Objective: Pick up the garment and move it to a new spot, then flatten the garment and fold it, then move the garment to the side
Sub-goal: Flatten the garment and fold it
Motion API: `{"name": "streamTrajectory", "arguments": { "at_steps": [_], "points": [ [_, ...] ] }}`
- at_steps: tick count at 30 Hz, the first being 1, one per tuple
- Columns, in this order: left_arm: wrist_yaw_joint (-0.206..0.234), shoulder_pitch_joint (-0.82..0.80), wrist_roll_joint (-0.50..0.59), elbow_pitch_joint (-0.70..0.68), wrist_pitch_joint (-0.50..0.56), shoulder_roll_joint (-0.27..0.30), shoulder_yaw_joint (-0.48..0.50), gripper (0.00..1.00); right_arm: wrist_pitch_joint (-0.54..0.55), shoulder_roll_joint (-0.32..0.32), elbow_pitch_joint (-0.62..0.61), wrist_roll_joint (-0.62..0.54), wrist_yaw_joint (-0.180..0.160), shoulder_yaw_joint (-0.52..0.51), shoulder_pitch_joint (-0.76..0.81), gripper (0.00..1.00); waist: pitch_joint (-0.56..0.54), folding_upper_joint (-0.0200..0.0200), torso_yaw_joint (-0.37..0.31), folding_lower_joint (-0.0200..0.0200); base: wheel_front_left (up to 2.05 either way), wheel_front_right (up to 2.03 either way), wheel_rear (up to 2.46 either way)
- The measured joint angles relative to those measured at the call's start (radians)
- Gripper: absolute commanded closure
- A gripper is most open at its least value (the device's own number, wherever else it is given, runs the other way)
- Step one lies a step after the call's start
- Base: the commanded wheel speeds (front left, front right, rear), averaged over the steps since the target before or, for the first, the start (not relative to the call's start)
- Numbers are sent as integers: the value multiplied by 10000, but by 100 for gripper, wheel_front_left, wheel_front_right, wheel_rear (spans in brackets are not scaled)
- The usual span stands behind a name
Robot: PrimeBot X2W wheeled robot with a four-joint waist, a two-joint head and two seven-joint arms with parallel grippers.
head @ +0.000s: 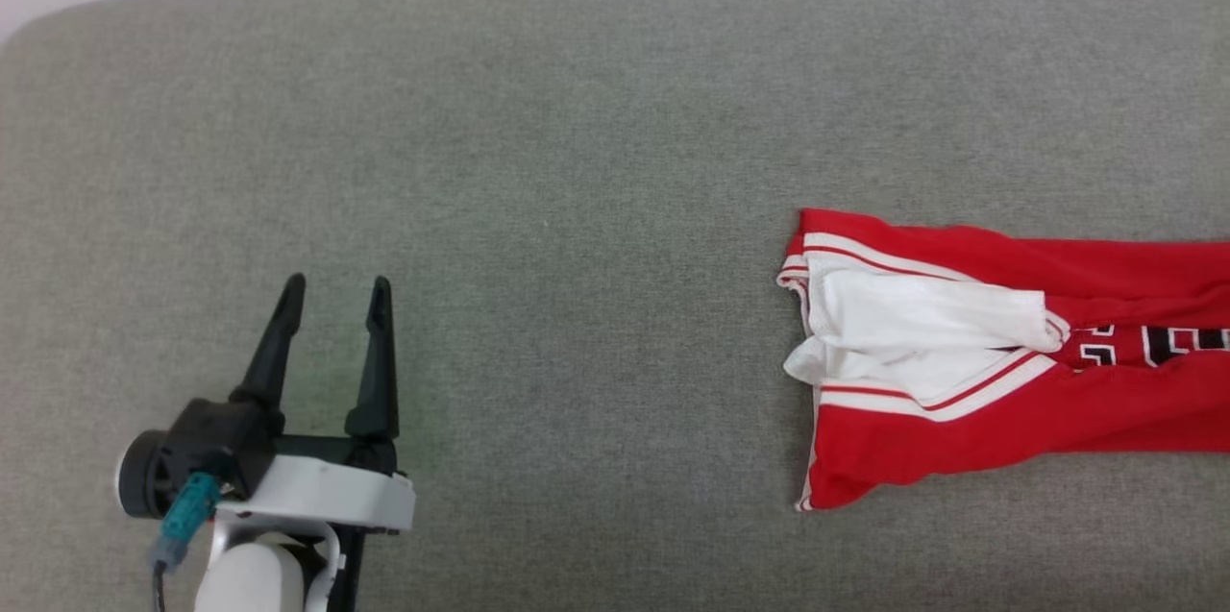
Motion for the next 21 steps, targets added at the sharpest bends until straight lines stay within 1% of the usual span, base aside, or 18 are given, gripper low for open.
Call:
{"name": "streamTrajectory", "arguments": {
  "at_steps": [3, 7, 11, 15, 17, 21],
  "points": [
    [-4, 28, -8, 59, 0, -44, -25, 0, 90, 130, -42, -4, 0, 316, -59, 100, -95, 0, -34, 0, 0, 0, 0],
    [-6, 231, -190, 140, 0, -203, 92, 0, 226, 424, -922, 136, 0, 1112, 175, 100, -334, 0, -59, 0, 0, 0, 0],
    [-6, 533, -199, 151, 0, -263, 63, 0, 575, 915, -2502, 562, 0, 2096, 658, 100, -615, 0, -78, 0, 0, 0, 0],
    [-6, 715, -316, 188, 0, -314, 8, 0, 1197, 1423, -4408, 924, 0, 3030, 1134, 100, -869, 0, -57, 0, 0, 0, 0],
    [-6, 730, -399, 196, 0, -339, -77, 0, 1505, 1574, -5281, 1143, 0, 3427, 1400, 100, -947, 0, 17, 0, 0, 0, 0],
    [-6, 788, -506, 178, 0, -382, -188, 0, 2069, 1910, -6550, 1319, 0, 4224, 1793, 100, -1030, 0, 258, 0, 0, 0, 0]
  ]
}}
